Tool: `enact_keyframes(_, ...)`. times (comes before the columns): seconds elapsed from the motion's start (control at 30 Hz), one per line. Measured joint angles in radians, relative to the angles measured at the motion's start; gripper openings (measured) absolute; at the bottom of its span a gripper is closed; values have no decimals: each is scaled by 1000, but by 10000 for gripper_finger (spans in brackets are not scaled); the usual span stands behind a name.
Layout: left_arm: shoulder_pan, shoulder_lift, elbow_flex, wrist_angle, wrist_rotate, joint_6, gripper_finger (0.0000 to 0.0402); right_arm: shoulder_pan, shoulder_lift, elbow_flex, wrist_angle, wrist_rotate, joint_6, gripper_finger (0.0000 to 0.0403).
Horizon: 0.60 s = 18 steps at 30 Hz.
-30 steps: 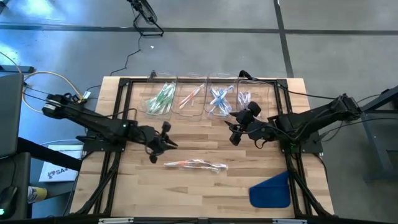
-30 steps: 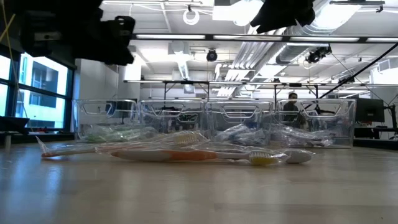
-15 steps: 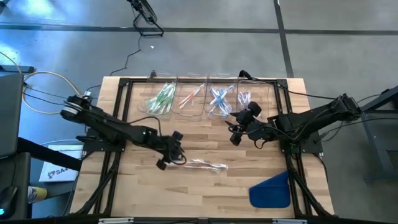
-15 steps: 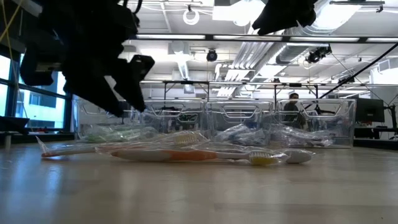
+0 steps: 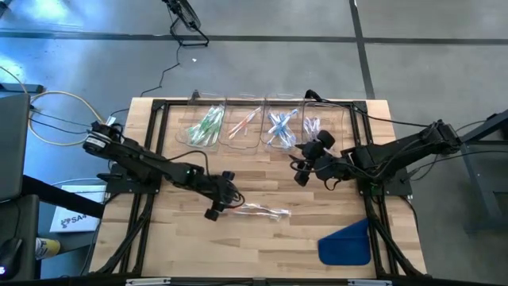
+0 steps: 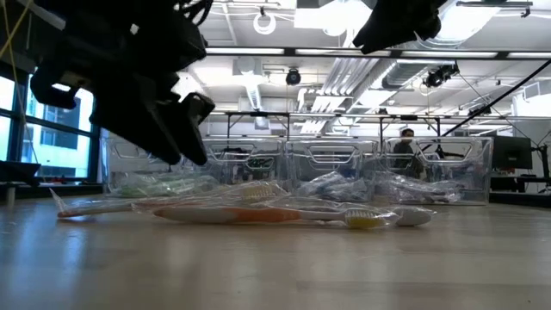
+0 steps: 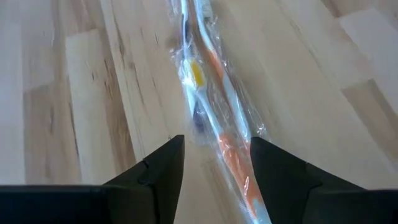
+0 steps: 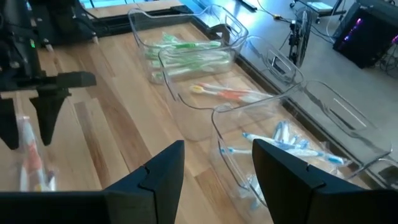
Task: Pick & Place Toothbrushes
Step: Put the orange toothbrush into the middle left transparent bin
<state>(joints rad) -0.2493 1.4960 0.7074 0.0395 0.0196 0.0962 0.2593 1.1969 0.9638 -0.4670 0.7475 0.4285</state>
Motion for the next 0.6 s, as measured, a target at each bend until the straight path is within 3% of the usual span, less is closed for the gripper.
enact_keyframes(0.6, 0, 127, 2, 29, 51, -81, 179, 0, 0, 0, -38, 0, 20, 183)
